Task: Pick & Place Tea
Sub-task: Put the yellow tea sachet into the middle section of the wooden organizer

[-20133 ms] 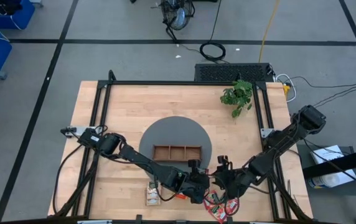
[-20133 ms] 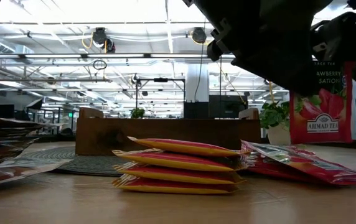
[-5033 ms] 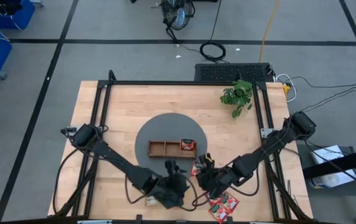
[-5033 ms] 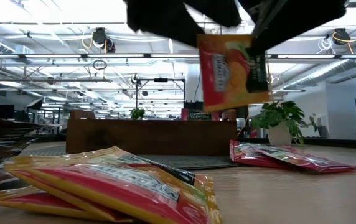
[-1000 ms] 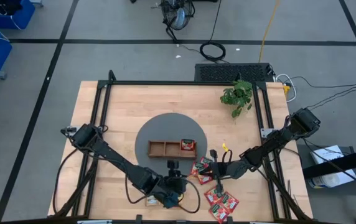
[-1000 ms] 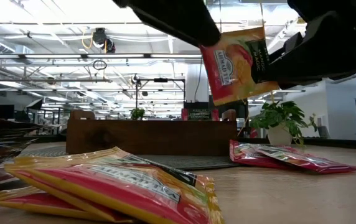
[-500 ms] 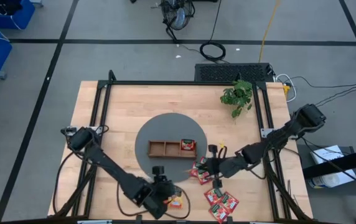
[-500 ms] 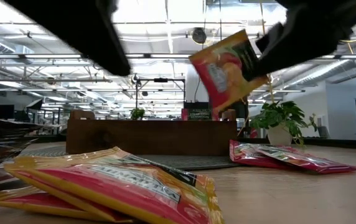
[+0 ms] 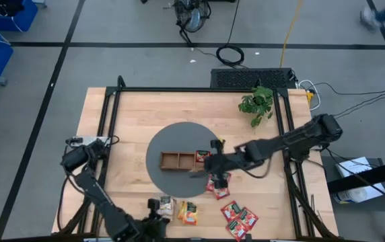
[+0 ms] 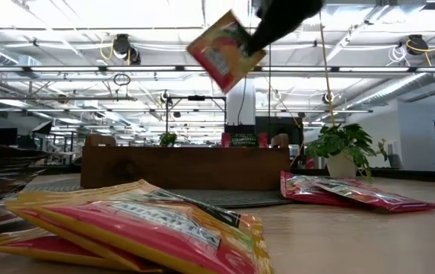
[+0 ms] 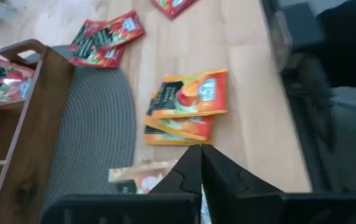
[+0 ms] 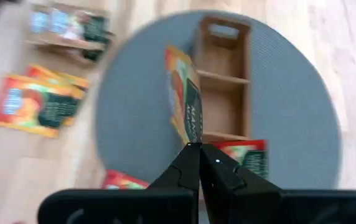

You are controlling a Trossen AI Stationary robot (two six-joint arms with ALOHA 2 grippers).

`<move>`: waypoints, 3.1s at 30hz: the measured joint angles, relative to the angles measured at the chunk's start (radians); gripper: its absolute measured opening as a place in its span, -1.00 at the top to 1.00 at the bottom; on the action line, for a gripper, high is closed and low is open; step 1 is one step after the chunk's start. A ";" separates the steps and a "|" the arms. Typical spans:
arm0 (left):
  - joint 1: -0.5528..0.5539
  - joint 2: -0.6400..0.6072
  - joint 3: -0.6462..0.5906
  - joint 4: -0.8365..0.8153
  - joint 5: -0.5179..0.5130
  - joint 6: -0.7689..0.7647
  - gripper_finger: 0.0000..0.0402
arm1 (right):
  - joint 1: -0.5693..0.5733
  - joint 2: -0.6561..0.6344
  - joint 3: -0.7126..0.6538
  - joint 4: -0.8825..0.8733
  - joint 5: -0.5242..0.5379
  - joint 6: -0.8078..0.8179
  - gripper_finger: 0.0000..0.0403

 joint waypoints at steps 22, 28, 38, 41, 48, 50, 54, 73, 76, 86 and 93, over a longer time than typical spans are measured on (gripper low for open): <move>-0.123 0.001 -0.166 0.102 -0.113 -0.152 0.89 | -0.209 0.530 0.644 -0.535 -0.131 -0.090 1.00; -0.122 0.001 -0.167 0.101 -0.113 -0.149 0.97 | -0.210 0.525 0.644 -0.553 -0.127 -0.073 1.00; -0.122 0.001 -0.167 0.105 -0.127 -0.138 0.85 | -0.224 0.560 0.642 -0.567 -0.177 -0.095 1.00; -0.122 0.001 -0.167 0.104 -0.127 -0.137 0.80 | -0.226 0.559 0.642 -0.535 -0.177 -0.102 1.00; -0.122 0.001 -0.167 0.104 -0.127 -0.136 0.77 | -0.242 0.560 0.642 -0.511 -0.194 -0.128 1.00; -0.122 0.001 -0.167 0.103 -0.127 -0.135 0.77 | -0.247 0.560 0.642 -0.531 -0.200 -0.130 1.00; -0.122 0.001 -0.167 0.102 -0.127 -0.133 0.77 | -0.249 0.560 0.642 -0.569 -0.176 -0.133 1.00; -0.112 0.002 -0.166 0.100 -0.132 -0.108 0.77 | -0.237 0.560 0.635 -0.486 -0.224 -0.182 1.00; -0.112 0.002 -0.167 0.100 -0.132 -0.106 0.77 | -0.237 0.560 0.636 -0.529 -0.171 -0.181 1.00; -0.087 0.002 -0.167 0.099 -0.132 -0.075 0.77 | -0.233 0.560 0.668 -0.665 -0.150 -0.234 1.00; -0.082 0.002 -0.167 0.098 -0.132 -0.057 0.77 | -0.234 0.559 0.668 -0.623 -0.151 -0.251 1.00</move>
